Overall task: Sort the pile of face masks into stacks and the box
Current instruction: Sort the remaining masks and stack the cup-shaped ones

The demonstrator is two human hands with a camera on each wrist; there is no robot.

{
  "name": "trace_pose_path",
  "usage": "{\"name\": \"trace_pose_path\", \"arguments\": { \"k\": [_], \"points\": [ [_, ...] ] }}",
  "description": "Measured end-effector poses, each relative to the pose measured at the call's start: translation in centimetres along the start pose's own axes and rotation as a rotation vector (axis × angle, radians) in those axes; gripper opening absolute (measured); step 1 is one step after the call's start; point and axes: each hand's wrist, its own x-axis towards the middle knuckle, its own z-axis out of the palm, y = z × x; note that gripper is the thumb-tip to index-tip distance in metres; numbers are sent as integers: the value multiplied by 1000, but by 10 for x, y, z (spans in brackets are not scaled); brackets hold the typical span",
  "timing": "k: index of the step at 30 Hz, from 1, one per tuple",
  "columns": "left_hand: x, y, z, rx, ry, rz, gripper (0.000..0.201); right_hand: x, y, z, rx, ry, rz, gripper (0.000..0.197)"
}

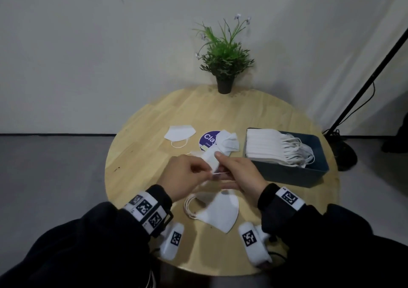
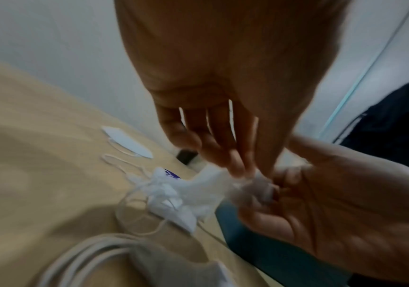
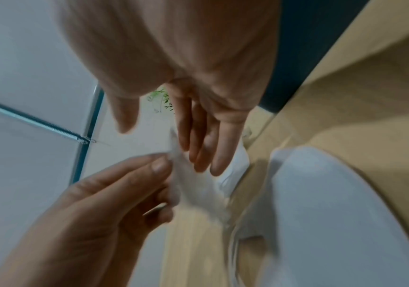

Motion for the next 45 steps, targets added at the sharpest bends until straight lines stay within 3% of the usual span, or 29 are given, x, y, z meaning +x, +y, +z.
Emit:
{"name": "trace_pose_path", "arguments": {
  "k": [2, 3, 7, 9, 13, 15, 19, 22, 26, 28, 30, 32, 34, 36, 38, 41, 45],
  "points": [
    [1, 8, 7, 15, -202, 81, 5, 0, 0, -3, -38, 83, -56, 23],
    [8, 9, 5, -9, -236, 90, 4, 0, 2, -7, -83, 155, -89, 20],
    [52, 0, -8, -109, -62, 49, 11, -6, 0, -22, -52, 331, -224, 14],
    [67, -7, -3, 25, -52, 68, 3, -12, -4, -29, 15, 386, -259, 14],
    [71, -21, 28, 496, -267, 83, 24, -10, -2, -42, 72, 430, -215, 18],
    [74, -28, 34, 629, -261, 130, 28, -7, -1, -45, 72, 446, -202, 18],
    [81, -30, 24, 724, -224, 146, 13, -5, -1, -48, 127, 440, -189, 22],
    [85, -32, 5, 472, -90, -22, 6, -5, -3, -49, 150, 409, -161, 24],
    [88, -28, -30, -102, 249, -191, 11, -4, -5, -45, 153, 336, -138, 14],
    [80, -17, -39, -336, 404, -145, 9, -2, -6, -42, 162, 325, -116, 13],
    [67, 1, -38, -425, 461, -18, 6, 1, -7, -38, 184, 308, -73, 16],
    [50, 19, -24, -324, 434, 165, 5, 2, -8, -35, 212, 264, -26, 20],
    [34, 28, -1, -67, 322, 380, 9, 1, -10, -30, 264, 207, 0, 24],
    [24, 25, 19, 206, 182, 467, 20, -2, -12, -27, 277, 144, -4, 31],
    [22, 19, 28, 291, 78, 442, 28, -5, -12, -26, 224, 119, -42, 31],
    [23, 20, 24, 231, 54, 400, 32, -5, -8, -28, 181, 185, -120, 10],
    [35, 9, 2, 228, 55, 105, 33, -3, -6, -35, 146, 173, -136, 11]
  ]
}}
